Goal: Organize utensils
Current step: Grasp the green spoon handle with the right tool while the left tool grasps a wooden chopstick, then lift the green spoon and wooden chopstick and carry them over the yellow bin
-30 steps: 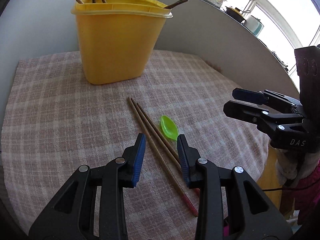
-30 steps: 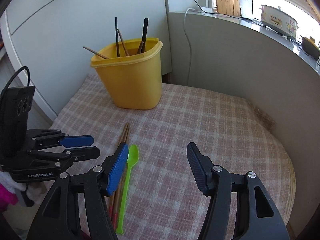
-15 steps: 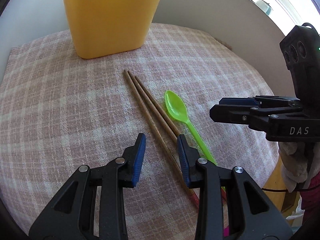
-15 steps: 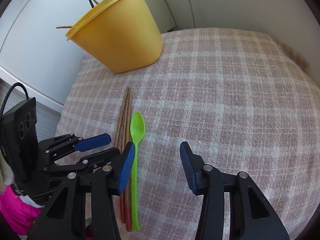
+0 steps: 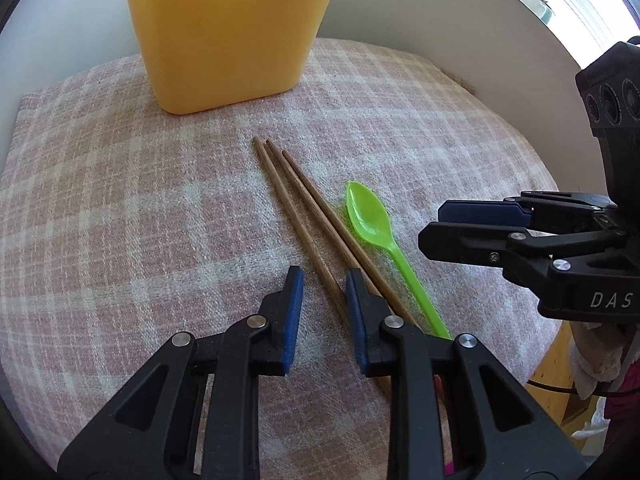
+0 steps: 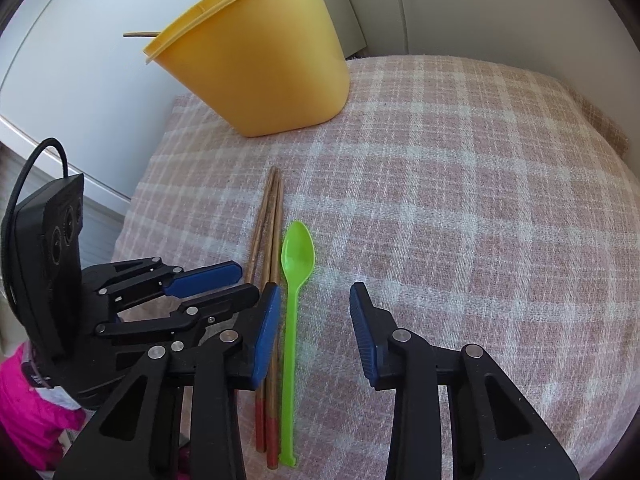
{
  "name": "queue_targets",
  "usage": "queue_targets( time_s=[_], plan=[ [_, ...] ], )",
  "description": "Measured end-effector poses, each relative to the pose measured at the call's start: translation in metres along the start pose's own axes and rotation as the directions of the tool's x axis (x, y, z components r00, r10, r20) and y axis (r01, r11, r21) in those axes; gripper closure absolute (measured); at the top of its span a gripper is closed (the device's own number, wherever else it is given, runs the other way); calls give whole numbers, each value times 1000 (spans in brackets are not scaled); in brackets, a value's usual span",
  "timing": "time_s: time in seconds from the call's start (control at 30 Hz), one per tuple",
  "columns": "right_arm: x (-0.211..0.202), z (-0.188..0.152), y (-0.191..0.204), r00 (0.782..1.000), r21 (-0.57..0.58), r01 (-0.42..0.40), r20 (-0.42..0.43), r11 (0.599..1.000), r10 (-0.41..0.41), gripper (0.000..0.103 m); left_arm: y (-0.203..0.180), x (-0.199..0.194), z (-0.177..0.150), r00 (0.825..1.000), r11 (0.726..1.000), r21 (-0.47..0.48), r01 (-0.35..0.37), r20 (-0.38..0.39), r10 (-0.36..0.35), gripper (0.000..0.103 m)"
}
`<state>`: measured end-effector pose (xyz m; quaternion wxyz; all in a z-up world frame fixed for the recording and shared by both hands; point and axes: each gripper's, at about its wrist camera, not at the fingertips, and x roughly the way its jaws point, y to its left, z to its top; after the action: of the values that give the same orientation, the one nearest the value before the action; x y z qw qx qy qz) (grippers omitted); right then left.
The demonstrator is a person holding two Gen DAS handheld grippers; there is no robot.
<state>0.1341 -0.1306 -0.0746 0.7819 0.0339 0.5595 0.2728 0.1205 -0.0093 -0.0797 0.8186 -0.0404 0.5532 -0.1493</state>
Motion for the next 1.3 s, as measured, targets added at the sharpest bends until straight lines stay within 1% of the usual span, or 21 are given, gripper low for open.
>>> queue_targets(
  time_s=[0.1,0.13,0.17,0.23,0.33,0.43,0.57,0.7,0.77,0.87,0.93,1.03,1.07,1.2,1.3],
  plan=[
    [2,1,1,1000,-4,5,-9,1000,-5,70,-5,4,5,1000,1000,4,-31,-5,31,80],
    [2,0,1,1000,-4,9,-12,1000,-9,71,-7,5,7,999,999,12,-36,-5,36,80],
    [4,0,1,1000,-4,9,-17,1000,-9,74,-8,7,9,999,999,20,-36,-4,36,84],
    [8,1,3,1000,-3,8,-27,1000,-8,76,-6,8,10,999,999,16,-35,2,35,89],
    [15,1,8,999,-18,16,-40,1000,-17,76,0,7,8,1000,1000,-8,-16,4,16,93],
    [21,1,11,998,-29,15,-56,999,-17,76,4,3,5,1000,1000,-4,-20,3,20,94],
    [34,5,14,996,-41,47,-79,998,-51,82,7,0,4,1000,1000,-2,-23,-3,23,95],
    [39,8,16,994,-55,69,-85,996,-73,84,10,1,7,999,999,-24,-29,-25,28,95],
    [42,10,17,991,-62,94,-87,994,-100,93,11,4,13,999,999,-49,-22,-35,20,94],
    [43,11,13,992,-43,84,-88,996,-88,95,9,7,16,1000,1000,-20,-17,-19,16,95],
    [36,9,7,994,-24,76,-78,997,-77,96,7,7,15,1000,1000,-9,-16,-10,16,95],
    [26,6,-1,997,5,58,-52,998,-57,96,7,5,13,1000,1000,-23,15,7,-15,99],
    [23,6,-3,998,13,54,-44,998,-54,96,8,2,11,999,999,-31,30,18,-29,99],
    [14,6,-6,999,30,50,-11,998,-50,96,9,-11,7,997,998,-41,46,62,-43,99],
    [4,4,-8,999,32,51,18,998,-51,96,14,-25,5,993,996,-60,71,102,-64,99]
  ],
)
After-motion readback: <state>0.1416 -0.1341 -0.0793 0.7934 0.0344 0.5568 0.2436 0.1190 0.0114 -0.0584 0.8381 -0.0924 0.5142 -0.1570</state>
